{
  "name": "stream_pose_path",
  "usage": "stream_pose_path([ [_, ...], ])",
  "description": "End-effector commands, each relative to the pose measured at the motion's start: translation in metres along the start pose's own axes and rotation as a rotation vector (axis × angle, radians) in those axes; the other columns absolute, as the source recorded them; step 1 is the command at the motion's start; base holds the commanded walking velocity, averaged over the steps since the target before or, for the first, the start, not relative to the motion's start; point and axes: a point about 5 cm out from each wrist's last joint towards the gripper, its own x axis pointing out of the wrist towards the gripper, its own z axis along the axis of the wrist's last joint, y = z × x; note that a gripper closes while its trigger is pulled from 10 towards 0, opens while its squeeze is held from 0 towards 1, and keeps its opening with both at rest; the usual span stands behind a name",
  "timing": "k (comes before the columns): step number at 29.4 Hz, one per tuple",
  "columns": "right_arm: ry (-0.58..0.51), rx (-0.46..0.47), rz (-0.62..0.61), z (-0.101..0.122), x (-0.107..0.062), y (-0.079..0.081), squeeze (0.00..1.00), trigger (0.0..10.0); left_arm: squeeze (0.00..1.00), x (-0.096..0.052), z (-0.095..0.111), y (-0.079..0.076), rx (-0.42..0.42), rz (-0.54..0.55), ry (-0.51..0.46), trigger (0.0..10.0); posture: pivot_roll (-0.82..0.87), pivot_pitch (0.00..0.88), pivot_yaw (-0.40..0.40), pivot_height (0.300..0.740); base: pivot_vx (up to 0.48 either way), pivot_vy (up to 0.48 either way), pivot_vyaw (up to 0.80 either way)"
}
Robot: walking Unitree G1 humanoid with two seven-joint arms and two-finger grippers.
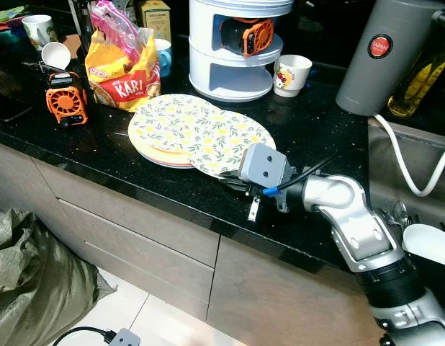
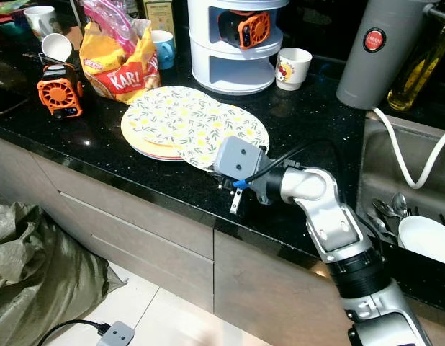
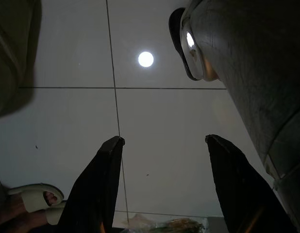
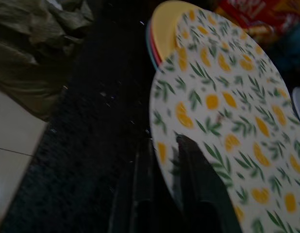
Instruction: Kitchen organization
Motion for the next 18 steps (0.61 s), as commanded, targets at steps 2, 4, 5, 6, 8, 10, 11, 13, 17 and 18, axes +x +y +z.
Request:
stream_pose_path([
  [2,0.031,0.006,-0.031,-0.006,-0.005,-0.005,1.0,10.0,0.0,0.001,-0.004,-0.007,0.002,-0.015,0.015,10.0,0.05,0.058,-0.022,0.74,0.0,0.0,0.0],
  [4,0.033,0.0,-0.035,-0.007,-0.008,-0.005,0.38,10.0,0.0,0.001,-0.005,-0.007,0.001,-0.015,0.016,10.0,0.05,0.059,-0.022,0.74,0.0,0.0,0.0],
  [5,0.033,0.0,-0.035,-0.007,-0.008,-0.005,0.38,10.0,0.0,0.001,-0.005,-0.007,0.001,-0.015,0.016,10.0,0.05,0.059,-0.022,0.74,0.0,0.0,0.0],
  [6,0.002,0.005,-0.037,-0.002,-0.01,-0.005,0.0,10.0,0.0,0.001,-0.005,-0.007,0.0,-0.016,0.017,10.0,0.05,0.06,-0.021,0.74,0.0,0.0,0.0],
  [8,-0.01,0.007,-0.04,0.0,-0.01,-0.005,0.0,10.0,0.0,0.001,-0.006,-0.007,0.0,-0.017,0.017,10.0,0.05,0.061,-0.021,0.74,0.0,0.0,0.0],
  [10,-0.029,0.013,-0.042,0.004,-0.009,-0.003,0.0,10.0,0.0,0.001,-0.006,-0.007,0.0,-0.017,0.018,10.0,0.05,0.061,-0.022,0.74,0.0,0.0,0.0],
  [11,-0.033,0.013,-0.023,0.005,-0.007,0.005,0.0,10.0,0.0,0.001,-0.006,-0.007,0.0,-0.017,0.019,10.0,0.04,0.064,-0.02,0.74,0.0,0.0,0.0],
  [13,-0.026,0.009,-0.013,0.004,-0.005,0.009,0.0,10.0,0.0,0.001,-0.006,-0.007,0.001,-0.017,0.019,10.0,0.04,0.064,-0.02,0.74,0.0,0.0,0.0],
  [17,0.052,-0.04,-0.001,-0.005,0.0,0.02,0.0,10.0,0.0,0.001,-0.007,-0.007,0.003,-0.018,0.021,10.0,0.04,0.066,-0.016,0.74,0.0,0.0,0.0],
  [18,0.079,-0.056,-0.016,-0.009,0.003,0.022,0.0,10.0,0.0,0.001,-0.007,-0.007,0.003,-0.017,0.021,10.0,0.04,0.066,-0.015,0.74,0.0,0.0,0.0],
])
